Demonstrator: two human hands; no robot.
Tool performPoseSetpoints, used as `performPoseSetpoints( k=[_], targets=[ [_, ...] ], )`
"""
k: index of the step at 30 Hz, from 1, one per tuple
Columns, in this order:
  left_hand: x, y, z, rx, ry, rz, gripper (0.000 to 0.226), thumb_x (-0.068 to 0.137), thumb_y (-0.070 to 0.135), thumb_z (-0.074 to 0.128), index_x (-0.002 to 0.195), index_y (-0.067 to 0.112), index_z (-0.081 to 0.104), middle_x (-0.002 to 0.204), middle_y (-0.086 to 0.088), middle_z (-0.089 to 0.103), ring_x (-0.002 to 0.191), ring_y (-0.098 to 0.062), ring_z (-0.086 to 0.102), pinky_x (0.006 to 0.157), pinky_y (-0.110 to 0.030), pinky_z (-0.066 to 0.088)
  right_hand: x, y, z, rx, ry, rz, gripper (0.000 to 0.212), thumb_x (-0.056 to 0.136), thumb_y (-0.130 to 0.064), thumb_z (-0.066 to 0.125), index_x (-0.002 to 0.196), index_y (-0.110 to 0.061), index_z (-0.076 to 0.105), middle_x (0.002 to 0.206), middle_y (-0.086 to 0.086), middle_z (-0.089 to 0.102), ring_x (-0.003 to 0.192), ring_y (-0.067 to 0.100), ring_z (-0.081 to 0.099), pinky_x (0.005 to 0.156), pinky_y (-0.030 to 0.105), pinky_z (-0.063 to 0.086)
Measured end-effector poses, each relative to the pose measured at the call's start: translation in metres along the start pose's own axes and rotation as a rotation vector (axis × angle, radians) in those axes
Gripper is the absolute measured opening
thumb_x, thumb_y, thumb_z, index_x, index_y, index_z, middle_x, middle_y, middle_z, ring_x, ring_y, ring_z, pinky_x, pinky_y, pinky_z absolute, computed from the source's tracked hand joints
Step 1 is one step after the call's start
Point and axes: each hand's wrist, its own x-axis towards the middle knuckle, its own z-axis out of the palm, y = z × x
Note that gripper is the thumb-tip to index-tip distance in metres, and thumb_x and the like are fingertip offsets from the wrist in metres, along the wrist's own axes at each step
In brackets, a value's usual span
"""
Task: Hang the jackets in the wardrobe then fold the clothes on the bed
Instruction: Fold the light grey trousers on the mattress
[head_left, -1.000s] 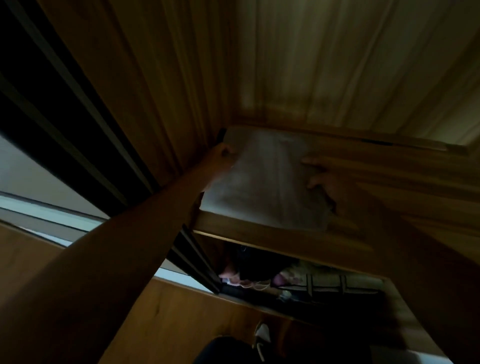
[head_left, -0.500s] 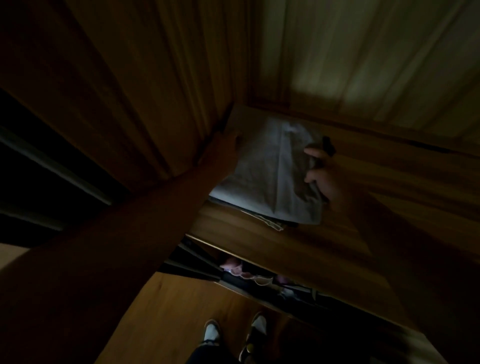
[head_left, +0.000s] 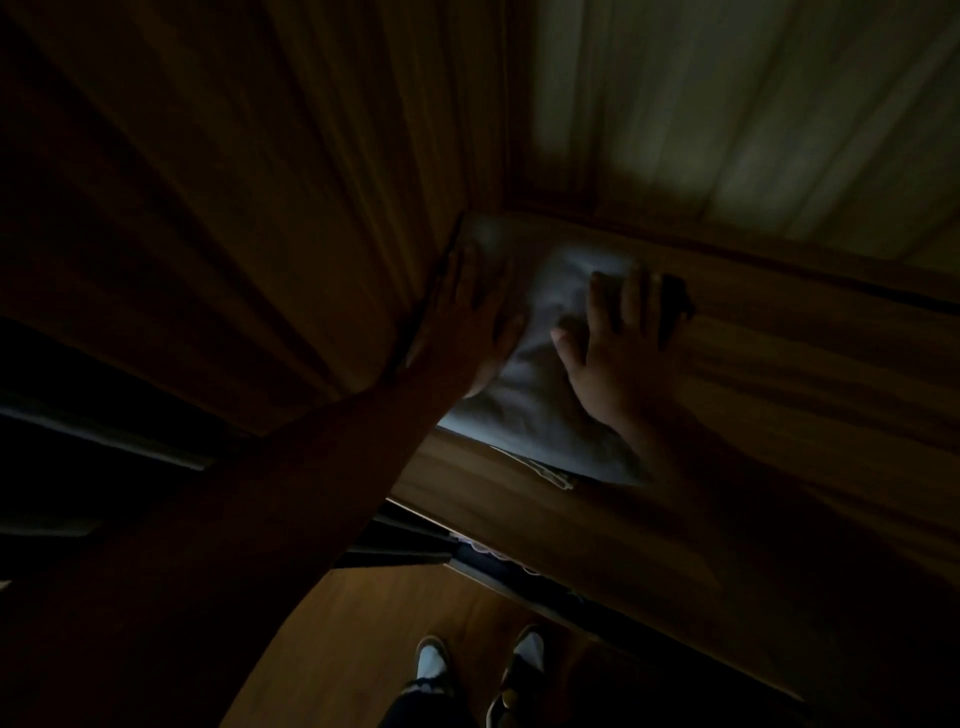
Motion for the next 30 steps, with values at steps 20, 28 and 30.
performPoseSetpoints(
  k=[20, 28, 30],
  targets=[
    [-0.033, 0.003, 0.003, 0.109, -0.036, -0.013, 0.064, 0.105, 0.052, 0.016, 0.16, 0.025, -0.003, 0.168, -0.013, -0.004, 0.155, -0.031, -0.001, 0.122, -0.049, 0.014, -0.025, -0.003, 0.0, -0.039, -0.067, -0.003, 0.083, 0.096, -0.068, 0.03, 0.161, -0.022, 0.006, 0.167, 0.019, 0.006, 0.154, 0.04, 0.002, 0.115, 0.07, 0.017],
    [-0.061, -0.012, 0.01, 0.111, -0.106, 0.033, 0.066, 0.098, 0.036, 0.003, 0.161, 0.017, 0.004, 0.167, -0.016, -0.006, 0.154, -0.037, -0.01, 0.124, -0.049, 0.005, -0.063, -0.01, 0.009, -0.019, -0.043, -0.046, 0.085, 0.093, -0.07, 0.035, 0.161, -0.024, 0.016, 0.168, 0.014, 0.006, 0.154, 0.04, 0.001, 0.116, 0.062, 0.026],
    [-0.059, -0.011, 0.013, 0.04, -0.04, -0.031, 0.062, 0.103, 0.042, 0.009, 0.161, 0.022, 0.004, 0.168, -0.014, -0.001, 0.155, -0.03, -0.004, 0.125, -0.043, 0.008, -0.061, -0.01, 0.012, -0.037, -0.04, -0.049, 0.085, 0.092, -0.07, 0.035, 0.16, -0.024, 0.018, 0.168, 0.015, 0.008, 0.153, 0.041, 0.004, 0.114, 0.061, 0.029]
  ],
)
